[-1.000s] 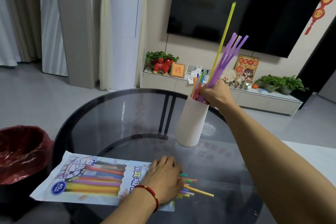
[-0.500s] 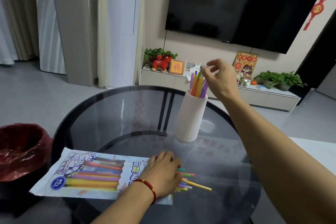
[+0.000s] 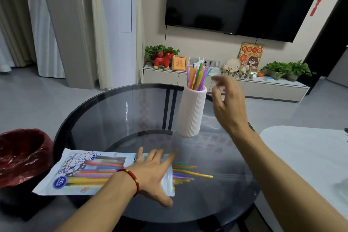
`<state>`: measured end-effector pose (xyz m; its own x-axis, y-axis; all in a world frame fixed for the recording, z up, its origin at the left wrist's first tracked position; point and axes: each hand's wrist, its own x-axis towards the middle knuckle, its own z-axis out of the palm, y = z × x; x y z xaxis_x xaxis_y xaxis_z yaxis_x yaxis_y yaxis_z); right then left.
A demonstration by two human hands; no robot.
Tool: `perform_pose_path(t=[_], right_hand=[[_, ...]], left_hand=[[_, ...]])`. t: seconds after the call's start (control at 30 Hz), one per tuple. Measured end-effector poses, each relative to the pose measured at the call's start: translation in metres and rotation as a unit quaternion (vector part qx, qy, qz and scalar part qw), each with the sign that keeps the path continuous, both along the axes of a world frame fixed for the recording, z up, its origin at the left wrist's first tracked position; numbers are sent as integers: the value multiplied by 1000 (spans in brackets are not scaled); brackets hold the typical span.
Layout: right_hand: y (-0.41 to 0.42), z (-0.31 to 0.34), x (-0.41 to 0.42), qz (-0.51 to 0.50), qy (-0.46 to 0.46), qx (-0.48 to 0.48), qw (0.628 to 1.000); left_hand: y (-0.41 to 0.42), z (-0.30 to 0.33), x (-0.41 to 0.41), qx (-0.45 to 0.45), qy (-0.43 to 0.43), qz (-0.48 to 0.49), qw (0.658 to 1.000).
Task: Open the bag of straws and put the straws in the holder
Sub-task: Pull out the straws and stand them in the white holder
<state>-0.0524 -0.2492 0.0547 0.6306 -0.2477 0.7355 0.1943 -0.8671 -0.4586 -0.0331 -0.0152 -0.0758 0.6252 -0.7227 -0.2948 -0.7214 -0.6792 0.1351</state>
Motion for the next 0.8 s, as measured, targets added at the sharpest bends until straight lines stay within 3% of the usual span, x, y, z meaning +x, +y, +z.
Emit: perform_pose_path(t=[0.1,0.2,0.27,0.33,0.5,0.6,0.8], right_hand=[[1,-57,-24,-16,139,56,989],[4,-106,-42,-9,309,57,949],[9,-124,-48,28,360,71,930],[17,-132,-48,49,365,82,926],[42,-139,-41,130,354,265,887],[46,-142,-40,182,358,266,876],[14,-133,-38,181,325,308,876]], left_hand=[[-3,3,0,-36,-38,3,999],[-3,8,4,-86,-95,3,992],[-2,12,7,-121,-126,-2,985],[-3,17,8,-150,-144,-8,978],[-9,18,5,-164,-171,-22,971],[-7,15,5,-147,-168,-13,975],[6,16,11,-93,-122,28,988]])
